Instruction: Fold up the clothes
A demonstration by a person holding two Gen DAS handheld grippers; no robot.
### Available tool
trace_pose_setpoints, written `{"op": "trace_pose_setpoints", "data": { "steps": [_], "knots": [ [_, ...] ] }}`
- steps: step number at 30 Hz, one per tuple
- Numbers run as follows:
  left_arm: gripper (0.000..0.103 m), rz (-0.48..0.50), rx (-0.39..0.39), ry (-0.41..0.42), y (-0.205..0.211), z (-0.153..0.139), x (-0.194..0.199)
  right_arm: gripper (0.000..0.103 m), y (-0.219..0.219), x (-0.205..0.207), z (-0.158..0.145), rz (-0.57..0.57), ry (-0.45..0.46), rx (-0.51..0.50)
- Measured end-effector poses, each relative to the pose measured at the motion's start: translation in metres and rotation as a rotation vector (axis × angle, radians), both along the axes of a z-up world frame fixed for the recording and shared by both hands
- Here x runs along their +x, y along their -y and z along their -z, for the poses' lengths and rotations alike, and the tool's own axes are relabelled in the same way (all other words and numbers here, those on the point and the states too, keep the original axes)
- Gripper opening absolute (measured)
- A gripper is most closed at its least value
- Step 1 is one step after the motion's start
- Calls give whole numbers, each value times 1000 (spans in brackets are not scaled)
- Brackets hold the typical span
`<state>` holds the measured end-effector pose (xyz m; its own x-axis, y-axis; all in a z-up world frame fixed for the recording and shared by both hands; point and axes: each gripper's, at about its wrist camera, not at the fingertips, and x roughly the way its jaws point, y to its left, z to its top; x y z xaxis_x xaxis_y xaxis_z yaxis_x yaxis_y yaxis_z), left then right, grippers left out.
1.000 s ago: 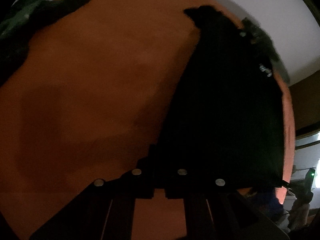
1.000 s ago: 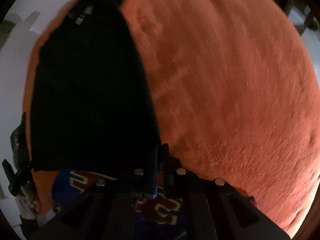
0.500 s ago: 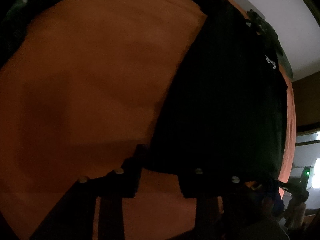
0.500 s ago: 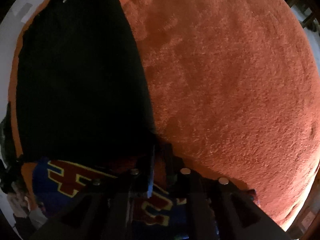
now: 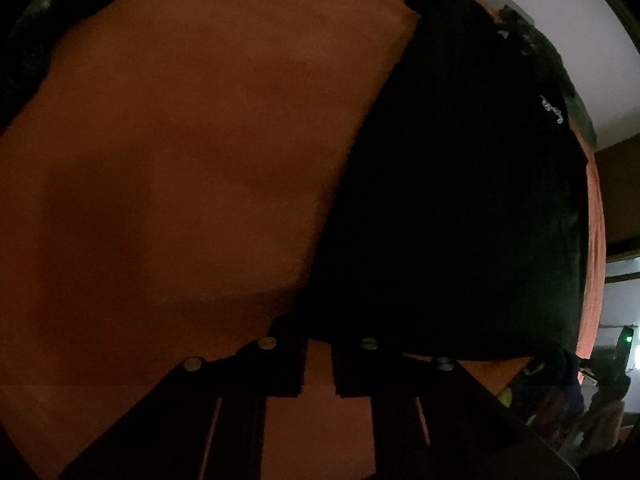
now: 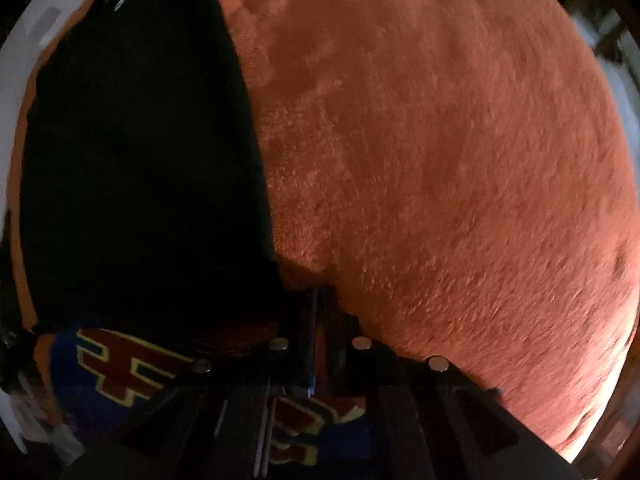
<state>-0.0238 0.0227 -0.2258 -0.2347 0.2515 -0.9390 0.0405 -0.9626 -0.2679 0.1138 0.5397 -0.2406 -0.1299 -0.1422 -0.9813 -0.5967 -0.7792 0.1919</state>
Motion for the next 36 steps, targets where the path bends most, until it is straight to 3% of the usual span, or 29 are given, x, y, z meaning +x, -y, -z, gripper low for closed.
{"op": "trace_pose_setpoints", "data": {
  "steps": [2,3,8,10,13,15,21,24,31,36],
  "knots": [
    [39,15,-3,-45,3,-17,7,2,-2,-1,-6,7,-13,-8],
    [42,34,-19,-89,4,-31,14,2,-2,-2,-12,6,-27,-5],
    [44,125,-28,-185,5,-85,36,2,5,-16,-59,-36,-124,3],
    [44,159,-52,-214,-16,-106,52,2,10,-15,-83,-60,-162,2],
    [44,210,-68,-266,-37,-166,34,2,35,-9,-128,-91,-241,9],
    [45,232,-22,-304,-50,-201,34,2,48,-7,-165,-98,-297,40],
    [56,244,-61,-390,-79,-264,36,2,85,-25,-256,-99,-450,169],
    [76,238,-68,-420,-87,-292,60,2,111,-38,-282,-127,-494,194],
    [79,248,-123,-422,-163,-307,52,2,135,-41,-293,-159,-501,190],
    [79,223,-153,-439,-188,-325,45,2,149,-34,-326,-216,-512,291]
  ]
}}
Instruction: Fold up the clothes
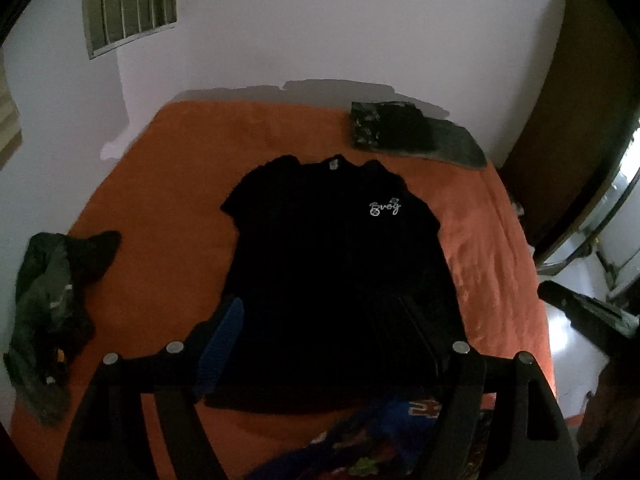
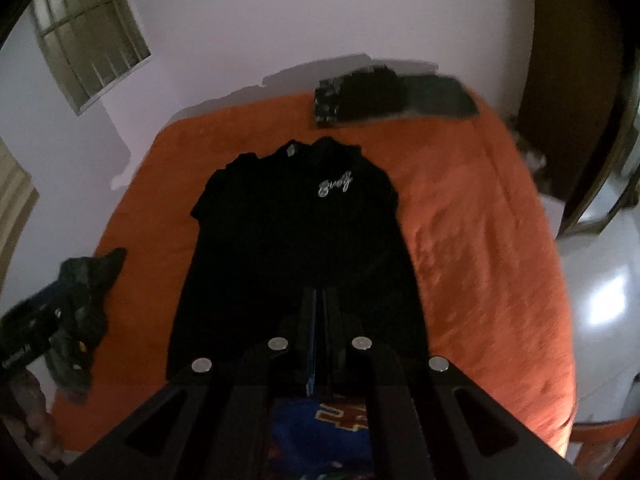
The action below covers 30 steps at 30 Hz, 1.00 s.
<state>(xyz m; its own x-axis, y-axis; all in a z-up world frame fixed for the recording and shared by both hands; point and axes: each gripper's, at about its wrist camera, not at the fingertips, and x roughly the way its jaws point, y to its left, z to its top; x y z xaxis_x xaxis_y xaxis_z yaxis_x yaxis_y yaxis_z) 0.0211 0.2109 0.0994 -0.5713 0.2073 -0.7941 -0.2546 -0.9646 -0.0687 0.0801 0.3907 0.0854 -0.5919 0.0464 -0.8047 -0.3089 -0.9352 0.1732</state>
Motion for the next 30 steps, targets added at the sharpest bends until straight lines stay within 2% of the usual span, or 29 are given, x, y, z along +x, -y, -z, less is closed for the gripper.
{"op": "trace_pose_setpoints", "data": {
  "steps": [3,6,10,13,16,21,24,25,27,28,29,30],
  "knots": [
    [79,13,-71,-25,-17,-17,-11,2,-4,-7,-21,-12,-17,-46],
    [79,2,-96,-58,-26,-26,-39,2,-19,-26,-35,8,-30,-106],
    [79,-5,-85,-15,-33,-12,-107,2,-47,-79,-19,27,11,-96],
    [79,-2,-125,4,-32,21,-171,2,-76,-126,15,40,54,-95],
    [79,-23,-171,38,-16,70,-244,2,-114,-187,65,46,123,-58],
    [79,-75,-195,171,38,171,-374,2,-173,-300,145,0,248,55],
    [78,-117,-234,241,72,207,-417,2,-197,-361,180,-59,367,131],
    [78,-135,-229,269,82,211,-424,2,-204,-376,187,-75,396,140],
    [78,-151,-224,319,96,213,-433,3,-209,-393,188,-102,408,104],
    [78,-146,-227,340,99,212,-434,10,-212,-400,189,-113,414,85],
    [78,-115,-270,338,97,208,-434,18,-215,-403,188,-119,421,61],
    [78,-80,-319,332,95,204,-433,35,-217,-405,187,-124,426,39]
  ]
}}
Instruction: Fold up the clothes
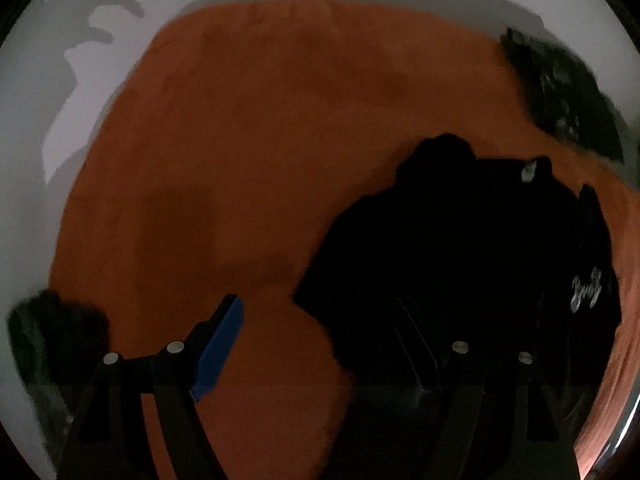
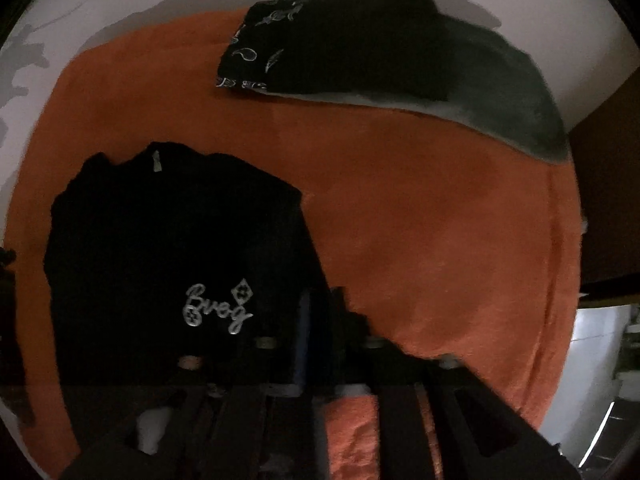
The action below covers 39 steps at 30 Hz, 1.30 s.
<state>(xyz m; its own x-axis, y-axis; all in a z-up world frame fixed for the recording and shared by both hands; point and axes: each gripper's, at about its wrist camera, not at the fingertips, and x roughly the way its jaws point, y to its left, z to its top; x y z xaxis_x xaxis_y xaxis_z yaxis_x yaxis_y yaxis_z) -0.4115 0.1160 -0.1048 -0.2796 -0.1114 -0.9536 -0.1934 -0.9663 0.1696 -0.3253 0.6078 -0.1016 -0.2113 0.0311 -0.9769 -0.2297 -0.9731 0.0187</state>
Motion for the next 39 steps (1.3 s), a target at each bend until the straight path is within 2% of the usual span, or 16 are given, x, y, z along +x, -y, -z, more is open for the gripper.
{"op": "trace_pose_setpoints", "data": {
  "steps": [1,2,4,12,13,14,16,18,23,25,27,28,29,31,37,39],
  "knots": [
    [78,44,-46,-21,-3,-2,2,49,-2,0,0,-2,0,-15],
    [78,89,-92,-46,-6,-4,4,51,-4,2,2,-2,1,-27],
    [78,129,-79,-37,-1,2,7,52,-11,4,12,14,10,-77],
    [77,-22,325,47,45,69,7,49,-45,40,64,113,-131,-221],
    [72,-21,364,47,50,80,9,46,-50,49,71,129,-146,-247],
    [57,-35,372,60,55,92,10,46,-57,58,77,170,-141,-297],
    [48,-90,429,124,67,117,13,46,-70,76,90,252,-132,-396],
    [47,-84,478,128,73,127,18,46,-77,91,97,294,-129,-478],
    [46,-69,544,118,82,147,30,46,-78,114,107,331,-121,-497],
    [45,-78,568,108,83,151,24,46,-80,124,120,396,-108,-597],
    [24,-67,585,85,78,151,22,46,-77,132,132,439,-99,-684],
    [4,-62,595,73,77,150,22,46,-73,132,134,432,-103,-699],
    [4,-57,606,52,75,148,22,42,-68,133,136,425,-108,-713],
    [4,-50,597,-13,74,139,25,7,-62,132,135,417,-129,-710],
    [2,-113,562,-103,104,110,7,5,-58,118,80,391,-281,-518],
    [3,-155,567,-53,126,108,-17,3,-51,112,49,318,-337,-392]
  ]
}}
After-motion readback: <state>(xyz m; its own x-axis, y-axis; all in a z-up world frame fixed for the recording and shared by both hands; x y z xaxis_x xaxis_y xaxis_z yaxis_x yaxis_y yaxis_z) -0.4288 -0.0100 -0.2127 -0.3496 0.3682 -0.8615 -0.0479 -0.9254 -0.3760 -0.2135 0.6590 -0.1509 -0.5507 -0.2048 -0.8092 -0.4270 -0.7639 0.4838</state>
